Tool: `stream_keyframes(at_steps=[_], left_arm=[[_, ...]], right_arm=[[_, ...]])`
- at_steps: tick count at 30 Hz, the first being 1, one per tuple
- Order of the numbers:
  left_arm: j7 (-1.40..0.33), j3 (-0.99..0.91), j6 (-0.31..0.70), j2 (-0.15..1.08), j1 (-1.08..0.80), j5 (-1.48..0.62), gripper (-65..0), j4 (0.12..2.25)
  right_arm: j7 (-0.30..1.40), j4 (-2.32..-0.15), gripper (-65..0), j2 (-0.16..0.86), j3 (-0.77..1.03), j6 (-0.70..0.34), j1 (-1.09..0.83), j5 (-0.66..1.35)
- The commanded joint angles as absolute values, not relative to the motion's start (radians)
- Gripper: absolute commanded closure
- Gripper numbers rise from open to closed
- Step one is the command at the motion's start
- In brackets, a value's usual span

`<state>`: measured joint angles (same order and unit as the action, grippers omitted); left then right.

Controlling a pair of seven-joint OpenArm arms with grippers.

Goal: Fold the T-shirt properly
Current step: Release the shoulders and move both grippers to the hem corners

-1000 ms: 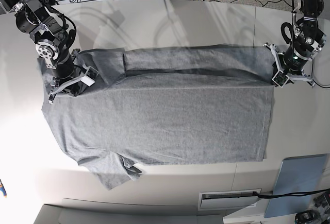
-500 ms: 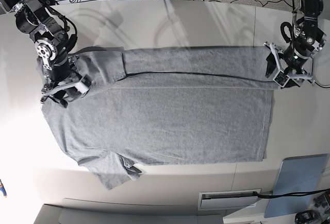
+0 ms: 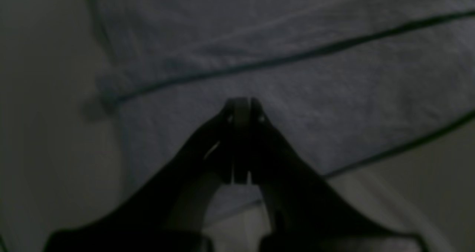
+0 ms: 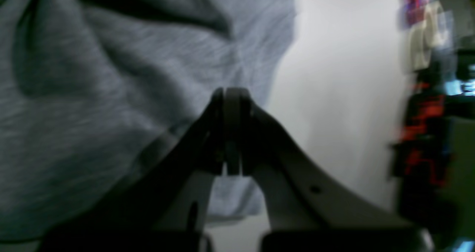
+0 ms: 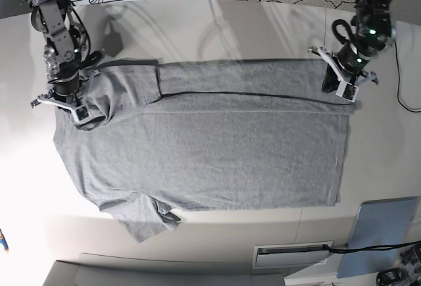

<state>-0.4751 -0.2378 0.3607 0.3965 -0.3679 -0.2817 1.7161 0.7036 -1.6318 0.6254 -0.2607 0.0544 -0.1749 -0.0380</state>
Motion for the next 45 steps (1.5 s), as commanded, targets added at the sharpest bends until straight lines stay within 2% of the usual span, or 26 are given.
stream_keyframes(at_steps=[1,6,15,25,30,35,45], left_arm=[[-0.456,-0.245,0.355,0.391,-0.363,-0.294,0.0,1.720],[-0.461,-0.245,0.356,0.338,-0.372,-0.364,0.0,1.637],[-0.592,-0.270,0.361,0.333,-0.477,-0.376,0.0,1.633],[-0.614,-0.452,0.563,0.333,-0.659,-0.473,0.0,1.671],[-0.612,-0.463,0.605,0.335,-0.723,-0.473,0.0,1.672],[-0.613,-0.463,0.604,0.336,-0.734,-0.473,0.0,1.676],[-0.720,-0.463,0.604,0.336,-0.737,-0.472,0.0,1.770]], right_arm=[[0.689,-1.634,0.0,0.633,-0.241,0.042,-0.172,-0.019],[0.693,-1.590,0.0,0.624,-0.231,0.015,-0.212,0.012],[0.693,-1.610,0.0,0.627,-0.226,0.018,-0.352,-0.033],[0.688,-1.764,0.0,0.626,-0.226,0.049,-0.553,-0.113],[0.699,-1.822,0.0,0.627,-0.226,0.083,-0.645,-0.173],[0.675,-1.839,0.0,0.627,-0.225,0.130,-0.723,-0.211],[0.662,-1.840,0.0,0.626,-0.168,0.133,-0.772,-0.210]])
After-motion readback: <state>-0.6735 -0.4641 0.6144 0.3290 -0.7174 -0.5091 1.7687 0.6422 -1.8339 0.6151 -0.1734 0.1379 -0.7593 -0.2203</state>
